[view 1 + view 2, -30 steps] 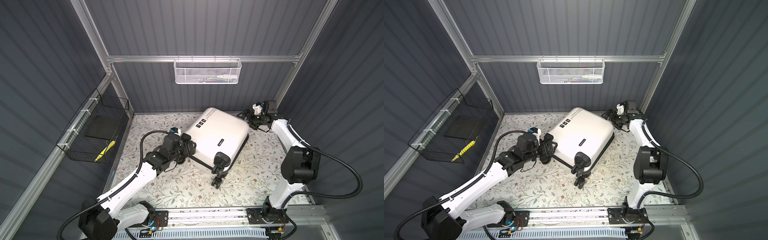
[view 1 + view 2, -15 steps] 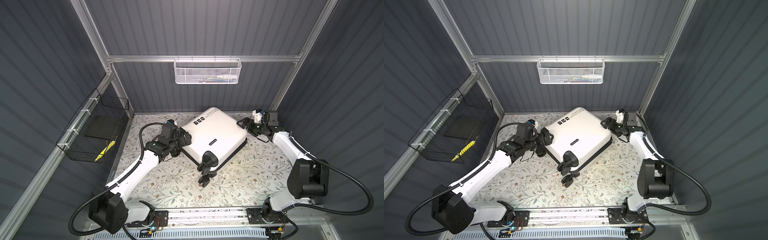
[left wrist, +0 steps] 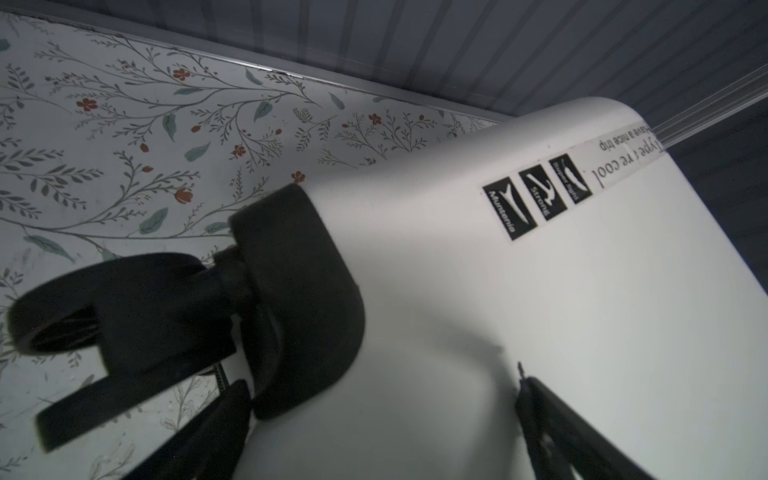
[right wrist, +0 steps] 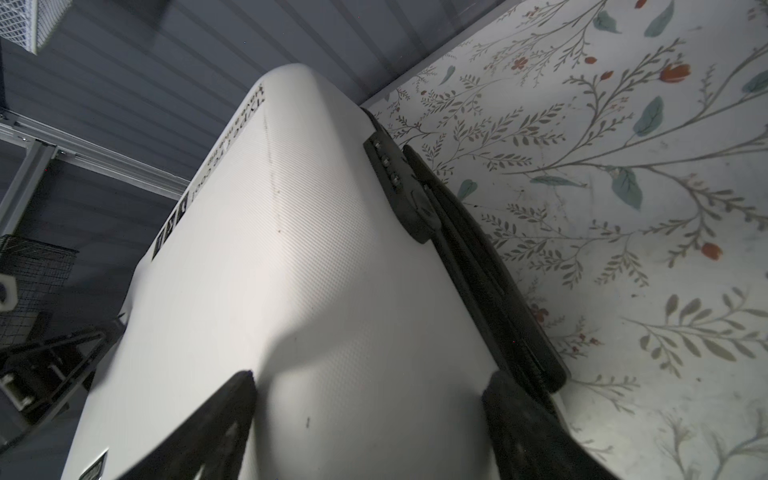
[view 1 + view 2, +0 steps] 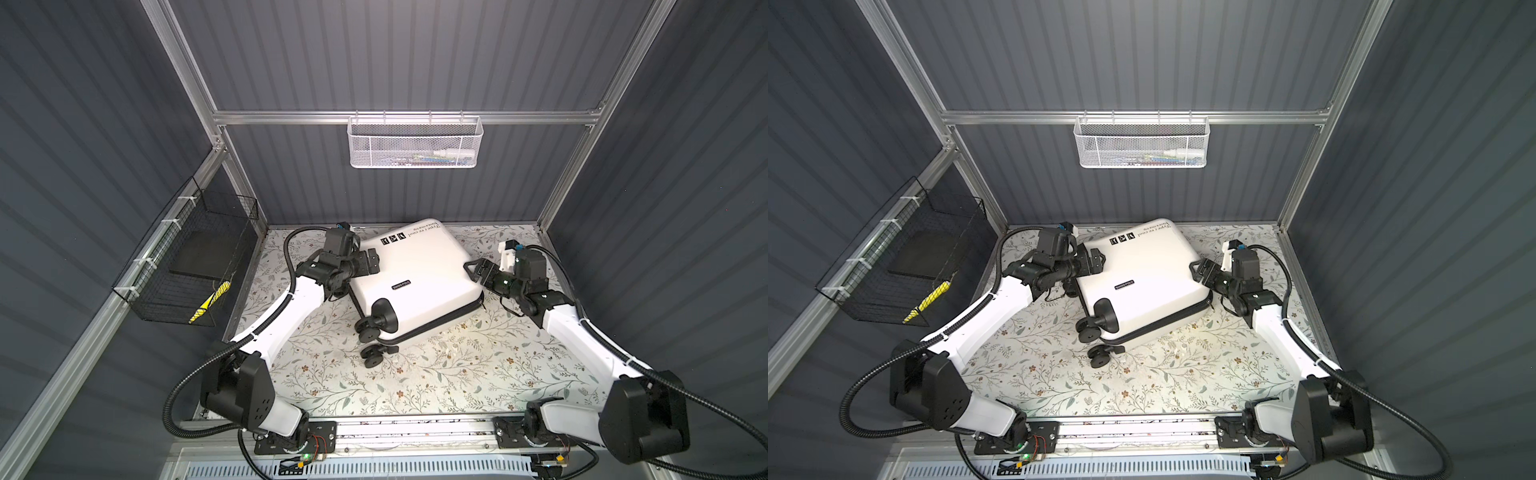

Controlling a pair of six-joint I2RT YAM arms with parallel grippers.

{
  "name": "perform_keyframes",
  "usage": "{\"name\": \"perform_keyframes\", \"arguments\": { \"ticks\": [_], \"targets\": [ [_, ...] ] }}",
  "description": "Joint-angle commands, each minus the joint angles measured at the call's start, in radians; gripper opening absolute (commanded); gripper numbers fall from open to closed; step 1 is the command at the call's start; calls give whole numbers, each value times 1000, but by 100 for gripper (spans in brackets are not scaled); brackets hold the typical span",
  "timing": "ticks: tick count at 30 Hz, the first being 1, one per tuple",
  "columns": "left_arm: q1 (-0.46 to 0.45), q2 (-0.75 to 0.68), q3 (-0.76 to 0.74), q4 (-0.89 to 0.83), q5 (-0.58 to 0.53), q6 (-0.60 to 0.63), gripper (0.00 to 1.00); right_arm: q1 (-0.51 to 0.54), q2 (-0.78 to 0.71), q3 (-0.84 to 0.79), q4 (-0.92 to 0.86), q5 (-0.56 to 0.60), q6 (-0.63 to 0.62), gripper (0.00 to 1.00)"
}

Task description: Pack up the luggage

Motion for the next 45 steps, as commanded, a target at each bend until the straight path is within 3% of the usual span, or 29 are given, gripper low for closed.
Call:
{"name": "perform_keyframes", "arguments": {
  "ticks": [1,8,13,19,25,30,36,41,45],
  "targets": [
    [-53,73,89,25,237,56,100,102,-60,-82,-83,-202,64,87],
    [-20,135,252,-69,227,95,100,93,-211,-56,-218,-82,37,98],
    [16,98,277,-110,214,101,100,35,-266,-23,-276,-38,40,99],
    [28,-14,213,-156,212,73,100,-128,-265,-18,-260,-64,105,99],
    [29,-207,-12,-147,190,33,100,-265,-175,-19,-255,-78,109,98],
    [28,-335,-142,-165,179,8,100,-320,-67,-70,-191,-118,105,86],
    [29,-427,-284,-98,222,-51,100,-329,79,-104,-103,-154,99,51],
    [28,-420,-342,-32,283,-89,100,-327,156,-151,-6,-211,114,31],
    [28,-413,-366,34,331,-128,100,-308,191,-201,82,-259,142,24]
  ]
}}
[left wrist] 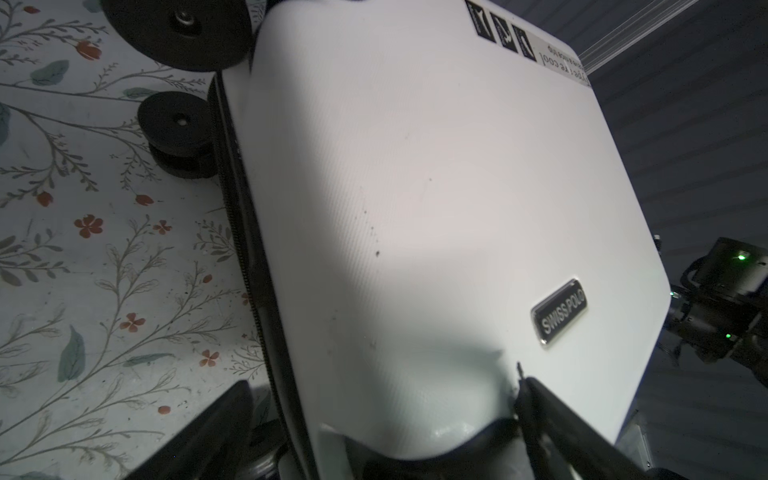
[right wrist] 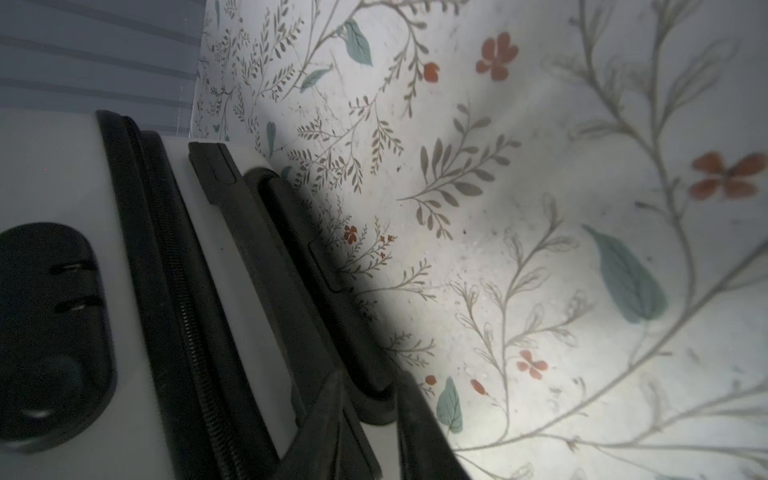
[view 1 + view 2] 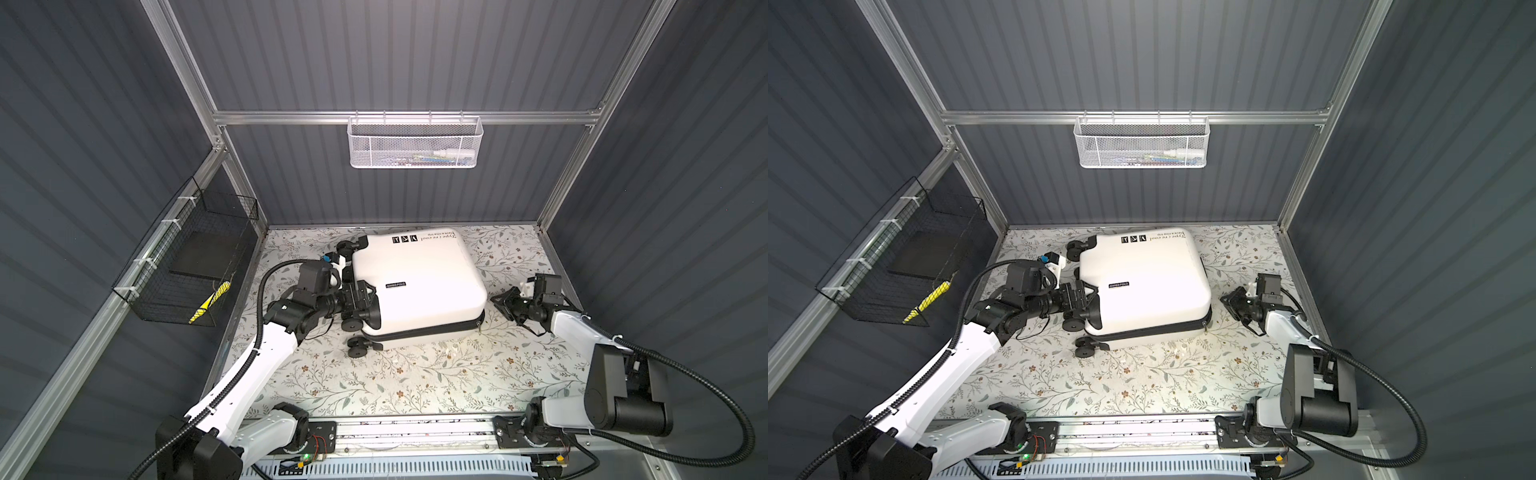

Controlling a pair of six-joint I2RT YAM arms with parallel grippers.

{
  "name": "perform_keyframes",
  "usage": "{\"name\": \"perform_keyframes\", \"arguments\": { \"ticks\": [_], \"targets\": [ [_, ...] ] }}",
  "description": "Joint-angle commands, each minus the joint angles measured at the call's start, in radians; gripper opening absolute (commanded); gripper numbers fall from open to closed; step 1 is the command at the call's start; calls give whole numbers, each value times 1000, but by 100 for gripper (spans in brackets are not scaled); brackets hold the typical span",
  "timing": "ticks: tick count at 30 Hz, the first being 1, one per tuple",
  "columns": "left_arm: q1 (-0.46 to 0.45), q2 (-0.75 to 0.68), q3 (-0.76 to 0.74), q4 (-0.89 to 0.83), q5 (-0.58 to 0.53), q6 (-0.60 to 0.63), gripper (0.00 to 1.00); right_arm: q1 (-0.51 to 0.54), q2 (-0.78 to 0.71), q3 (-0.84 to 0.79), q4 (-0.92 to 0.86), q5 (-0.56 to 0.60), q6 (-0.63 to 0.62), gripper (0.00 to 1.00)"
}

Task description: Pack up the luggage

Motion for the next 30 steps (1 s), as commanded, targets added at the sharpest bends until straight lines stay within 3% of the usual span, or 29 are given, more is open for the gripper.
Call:
{"name": "perform_keyframes", "arguments": {
  "ticks": [1,12,20,30],
  "targets": [
    [4,3,-20,96,76,-55,100,22,21,-46,118,-70,29,24],
    [1,77,-19,241,192,-133,100,217,40,-159,329,-59,150,23],
    [1,201,58,237,212,-68,100,408,36,-219,449,20,264,23],
    [1,323,147,218,240,-3,100,610,-32,-266,462,158,336,22]
  ]
}}
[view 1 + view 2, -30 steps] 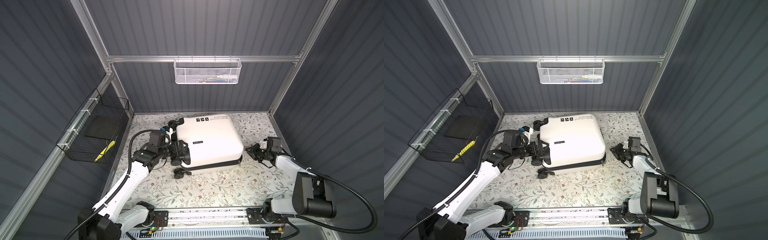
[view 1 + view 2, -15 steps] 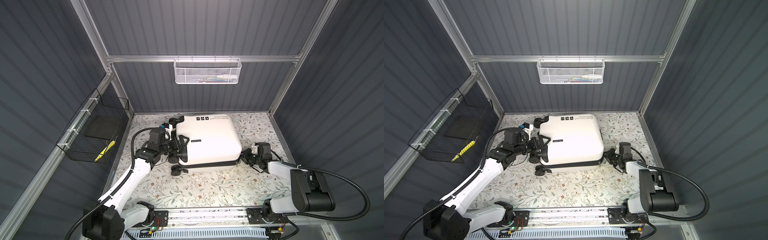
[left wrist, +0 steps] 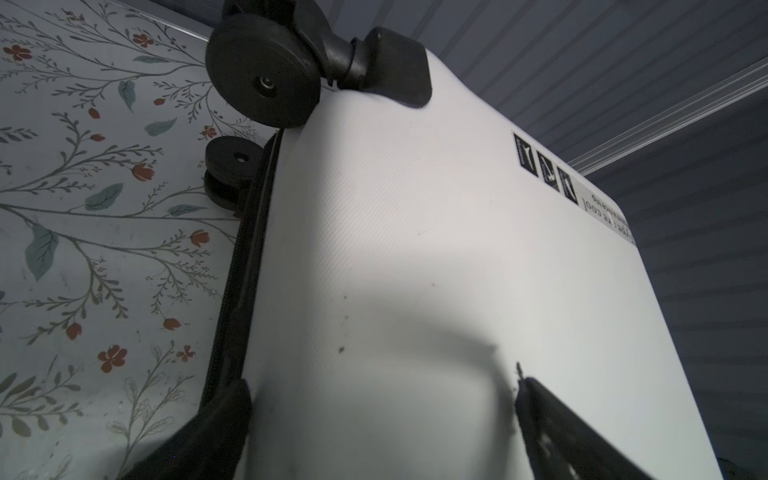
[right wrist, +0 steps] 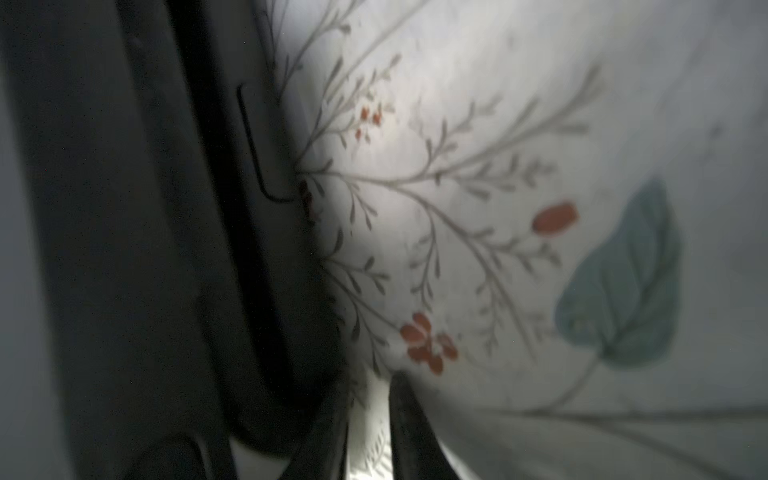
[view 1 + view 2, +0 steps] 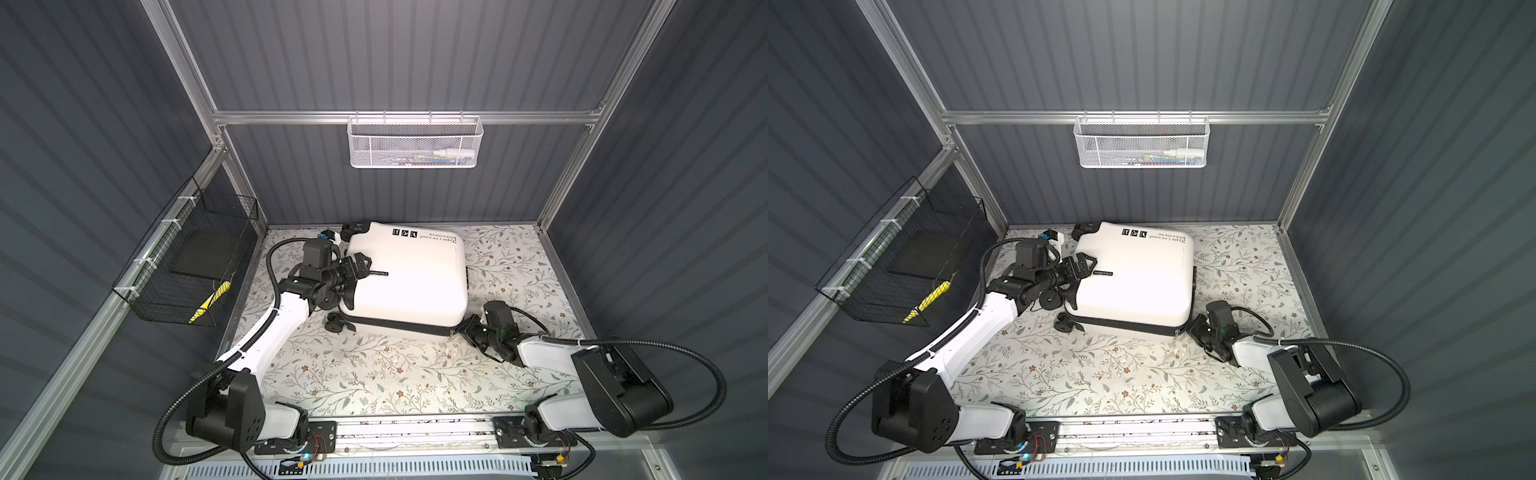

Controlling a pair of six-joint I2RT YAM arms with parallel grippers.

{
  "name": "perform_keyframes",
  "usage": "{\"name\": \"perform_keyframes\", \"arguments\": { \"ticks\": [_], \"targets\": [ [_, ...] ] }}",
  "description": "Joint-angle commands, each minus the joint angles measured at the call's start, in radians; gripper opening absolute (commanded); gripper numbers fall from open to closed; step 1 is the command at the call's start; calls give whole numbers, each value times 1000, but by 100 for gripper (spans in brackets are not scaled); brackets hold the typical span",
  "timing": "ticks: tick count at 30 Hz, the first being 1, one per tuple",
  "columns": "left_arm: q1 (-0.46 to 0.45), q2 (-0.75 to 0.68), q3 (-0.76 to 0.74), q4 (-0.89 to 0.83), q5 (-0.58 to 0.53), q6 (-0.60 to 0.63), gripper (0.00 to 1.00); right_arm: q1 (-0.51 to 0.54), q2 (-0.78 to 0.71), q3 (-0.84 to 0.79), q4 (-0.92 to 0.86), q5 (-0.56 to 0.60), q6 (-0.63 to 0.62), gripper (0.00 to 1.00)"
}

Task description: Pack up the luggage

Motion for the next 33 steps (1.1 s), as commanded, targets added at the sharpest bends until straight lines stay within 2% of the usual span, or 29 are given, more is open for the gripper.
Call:
{"name": "perform_keyframes", "arguments": {
  "ticks": [1,4,7,13,19,27,33],
  "targets": [
    [-79,54,28,-21,280,-1,100,100,-32,19,77,-121,38,23],
    [-79,80,66,-58,263,29,100,120,-54,23,48,-113,35,23],
    [-79,92,94,-86,235,49,100,119,-88,27,-6,-53,17,27],
    [-78,87,158,-164,156,96,100,85,-178,42,-167,-1,-46,50],
    [-72,80,272,-262,15,149,100,-52,-266,37,-312,-32,-116,73],
    [-59,69,449,-371,-111,189,100,-255,-394,78,-509,-75,-240,97],
    [-59,6,455,-397,-133,168,100,-393,-407,179,-654,-70,-334,99]
  ]
}}
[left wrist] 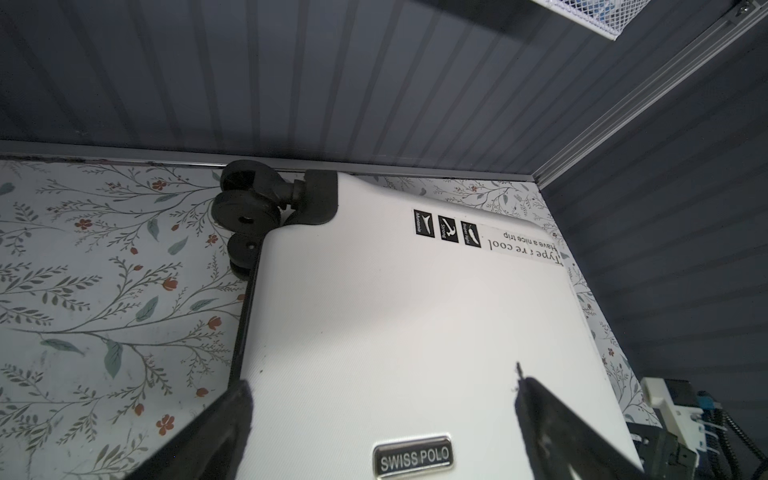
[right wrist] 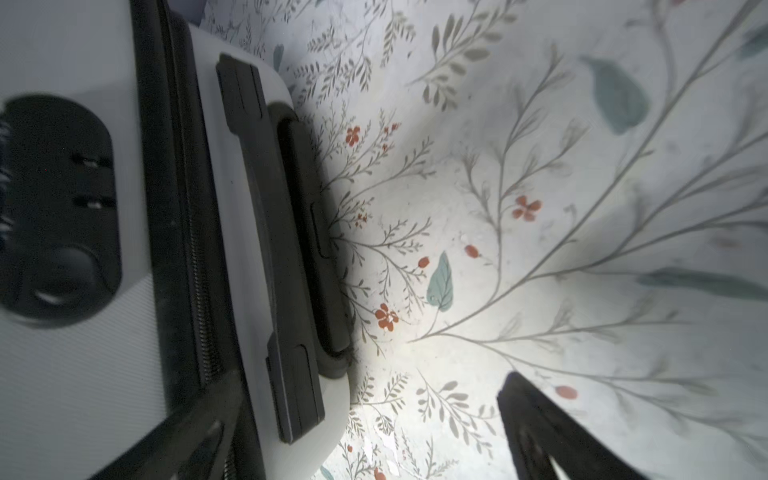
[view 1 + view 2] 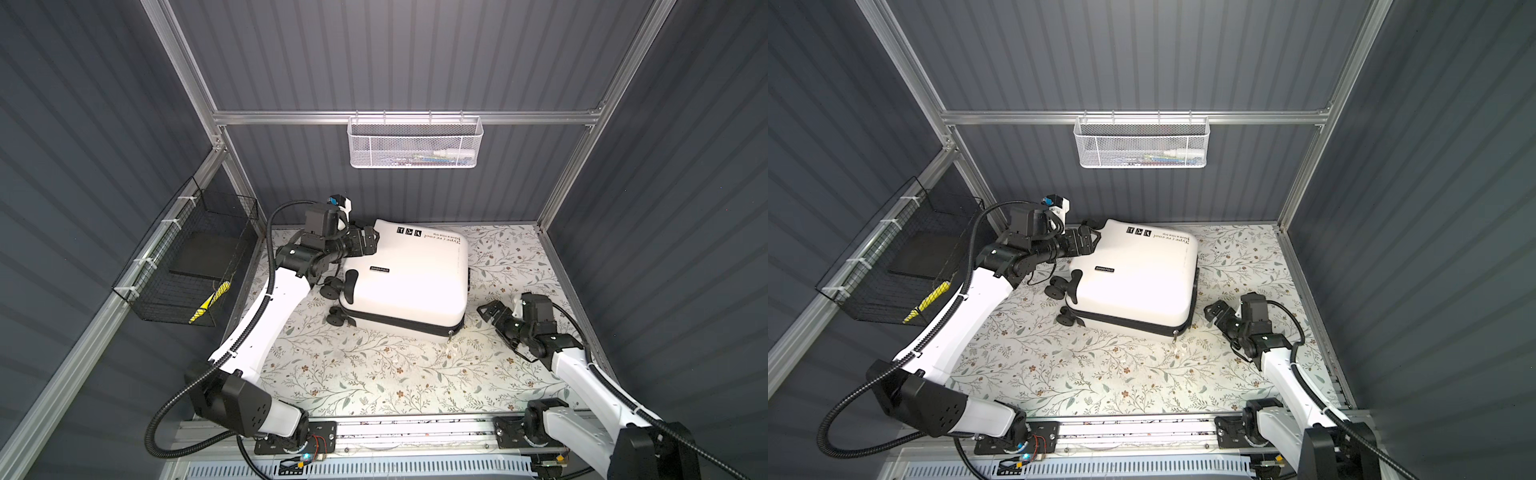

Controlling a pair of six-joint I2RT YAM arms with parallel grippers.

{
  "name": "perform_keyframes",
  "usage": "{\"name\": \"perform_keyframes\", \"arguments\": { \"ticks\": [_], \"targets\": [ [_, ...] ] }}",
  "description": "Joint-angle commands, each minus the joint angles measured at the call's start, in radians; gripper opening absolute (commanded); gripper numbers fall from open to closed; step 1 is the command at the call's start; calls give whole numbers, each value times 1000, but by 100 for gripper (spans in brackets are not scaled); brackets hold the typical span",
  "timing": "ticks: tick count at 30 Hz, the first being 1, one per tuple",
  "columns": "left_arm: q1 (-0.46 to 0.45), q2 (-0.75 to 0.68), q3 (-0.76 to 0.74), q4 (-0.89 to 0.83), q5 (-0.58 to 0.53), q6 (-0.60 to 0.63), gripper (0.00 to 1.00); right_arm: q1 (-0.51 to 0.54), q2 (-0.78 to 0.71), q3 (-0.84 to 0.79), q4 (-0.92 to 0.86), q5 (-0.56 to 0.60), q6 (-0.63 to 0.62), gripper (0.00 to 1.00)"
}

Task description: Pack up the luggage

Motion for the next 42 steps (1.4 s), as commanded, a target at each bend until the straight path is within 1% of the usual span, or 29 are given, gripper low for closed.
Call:
{"name": "perform_keyframes", "arguments": {
  "ticks": [1,3,6,11,14,15,22,24,26,31,36,42],
  "targets": [
    [2,-60,2,-59,-14,-8,100,-62,2,75,-134,-11,-89,99],
    [2,-88,-20,-69,0,-30,100,-94,14,115,-164,-13,-109,99],
    [2,-148,-92,-60,33,-75,100,-135,45,189,-182,-14,-116,99],
    [2,-267,-255,-48,113,-150,100,-168,124,373,-249,-13,-132,99],
    [2,-337,-341,-23,149,-201,100,-183,218,496,-266,-35,-135,99],
    [2,-356,-362,-23,155,-215,100,-184,240,532,-262,-79,-138,99],
    [-14,-468,-535,72,230,-358,100,-184,436,758,-201,-232,-132,99],
    [-40,-488,-581,98,215,-377,100,-185,505,809,-183,-276,-122,99],
    [-79,-505,-618,118,176,-387,100,-183,576,859,-179,-313,-114,99],
    [-163,-529,-675,156,97,-421,100,-180,731,961,-116,-377,-97,98],
    [-188,-574,-786,232,93,-477,100,-172,887,1090,-88,-435,-77,97],
    [-194,-604,-862,300,93,-475,100,-146,1094,1293,-94,-488,-32,95]
  ]
}}
